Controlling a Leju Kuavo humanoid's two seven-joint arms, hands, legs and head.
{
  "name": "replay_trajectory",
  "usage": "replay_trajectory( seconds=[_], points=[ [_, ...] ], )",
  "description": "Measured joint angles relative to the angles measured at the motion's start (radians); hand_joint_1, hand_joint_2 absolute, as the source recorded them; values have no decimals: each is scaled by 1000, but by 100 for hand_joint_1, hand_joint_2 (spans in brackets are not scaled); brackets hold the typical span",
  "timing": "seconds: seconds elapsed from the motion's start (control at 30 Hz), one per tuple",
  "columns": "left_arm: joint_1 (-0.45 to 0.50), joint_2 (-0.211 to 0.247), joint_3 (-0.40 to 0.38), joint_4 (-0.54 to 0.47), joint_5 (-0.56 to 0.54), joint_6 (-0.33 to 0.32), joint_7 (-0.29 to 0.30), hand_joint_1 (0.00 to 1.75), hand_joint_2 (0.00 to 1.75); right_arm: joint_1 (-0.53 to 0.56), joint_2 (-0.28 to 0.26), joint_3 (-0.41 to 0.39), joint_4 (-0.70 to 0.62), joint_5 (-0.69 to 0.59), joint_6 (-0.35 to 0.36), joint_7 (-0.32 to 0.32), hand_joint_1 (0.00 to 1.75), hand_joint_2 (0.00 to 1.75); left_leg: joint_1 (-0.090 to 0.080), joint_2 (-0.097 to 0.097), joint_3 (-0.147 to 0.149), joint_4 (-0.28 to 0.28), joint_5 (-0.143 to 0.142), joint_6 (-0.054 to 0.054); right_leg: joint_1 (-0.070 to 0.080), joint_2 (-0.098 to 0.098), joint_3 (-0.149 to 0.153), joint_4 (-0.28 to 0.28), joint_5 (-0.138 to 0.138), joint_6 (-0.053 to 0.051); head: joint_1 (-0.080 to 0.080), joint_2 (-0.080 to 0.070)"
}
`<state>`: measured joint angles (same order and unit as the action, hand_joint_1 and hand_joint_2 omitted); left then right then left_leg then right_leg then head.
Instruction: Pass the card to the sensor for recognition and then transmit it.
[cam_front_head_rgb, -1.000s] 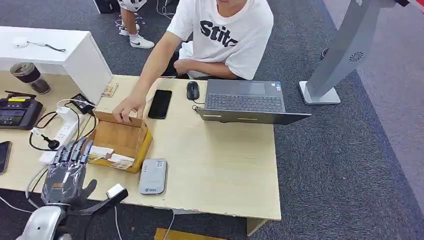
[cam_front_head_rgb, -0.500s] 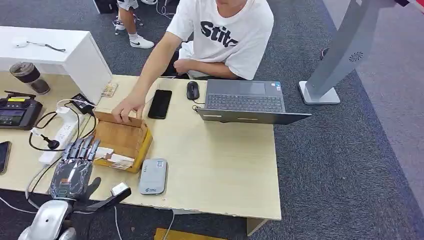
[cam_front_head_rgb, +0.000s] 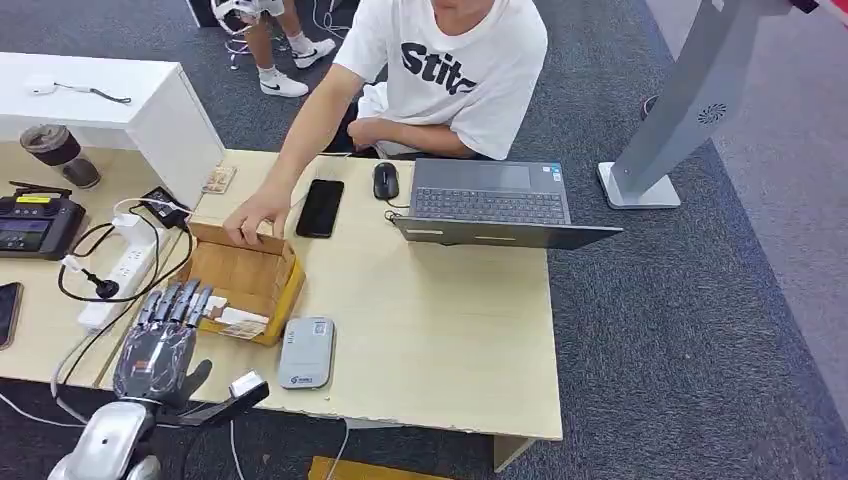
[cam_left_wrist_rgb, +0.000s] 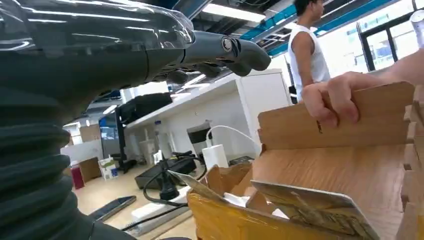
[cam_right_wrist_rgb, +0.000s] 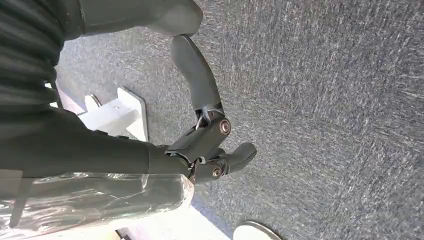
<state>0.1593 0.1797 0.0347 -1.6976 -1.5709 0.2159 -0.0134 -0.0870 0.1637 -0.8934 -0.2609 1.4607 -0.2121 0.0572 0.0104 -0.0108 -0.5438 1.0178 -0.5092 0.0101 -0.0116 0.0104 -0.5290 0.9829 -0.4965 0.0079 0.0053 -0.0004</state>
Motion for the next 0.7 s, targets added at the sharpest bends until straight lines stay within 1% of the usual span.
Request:
replay_trajectory(
  seconds=[0.2,0.37,0.47,0.53,0.57,0.6,0.63,0.7],
  points=[
    [-8,-8,0,28,0,23,-34,0,175,-3,0,0,0,18,0,0,0,175,0,0,0,0,0,0,0,0,0,0,0,0,0,0],
    [-21,-20,2,74,0,41,-53,0,175,-10,0,0,0,30,-2,-1,0,175,0,0,0,0,0,0,0,0,0,0,0,0,0,0],
    [-27,-28,12,102,2,58,-74,0,175,-13,0,0,0,36,-1,-1,0,175,0,0,0,0,0,0,0,0,0,0,0,0,0,0],
    [-33,-35,26,123,8,57,-94,0,175,-13,0,0,0,46,-1,0,0,175,0,0,0,0,0,0,0,0,0,0,0,0,0,0],
    [-37,-39,32,134,11,56,-101,2,175,-14,0,0,0,51,0,0,0,175,0,0,0,0,0,0,0,0,0,0,0,0,0,0],
    [-43,-41,38,145,12,56,-104,7,175,-15,0,0,0,53,0,1,0,175,0,0,0,0,0,0,0,0,0,0,0,0,0,0],
    [-47,-45,45,157,13,56,-111,7,175,-16,0,0,0,53,0,0,0,175,0,0,0,0,0,0,0,0,0,0,0,0,0,0],
    [-58,-53,56,183,13,55,-115,19,175,-18,0,0,0,53,0,1,0,175,0,0,0,0,0,0,0,0,0,0,0,0,0,0]
  ],
)
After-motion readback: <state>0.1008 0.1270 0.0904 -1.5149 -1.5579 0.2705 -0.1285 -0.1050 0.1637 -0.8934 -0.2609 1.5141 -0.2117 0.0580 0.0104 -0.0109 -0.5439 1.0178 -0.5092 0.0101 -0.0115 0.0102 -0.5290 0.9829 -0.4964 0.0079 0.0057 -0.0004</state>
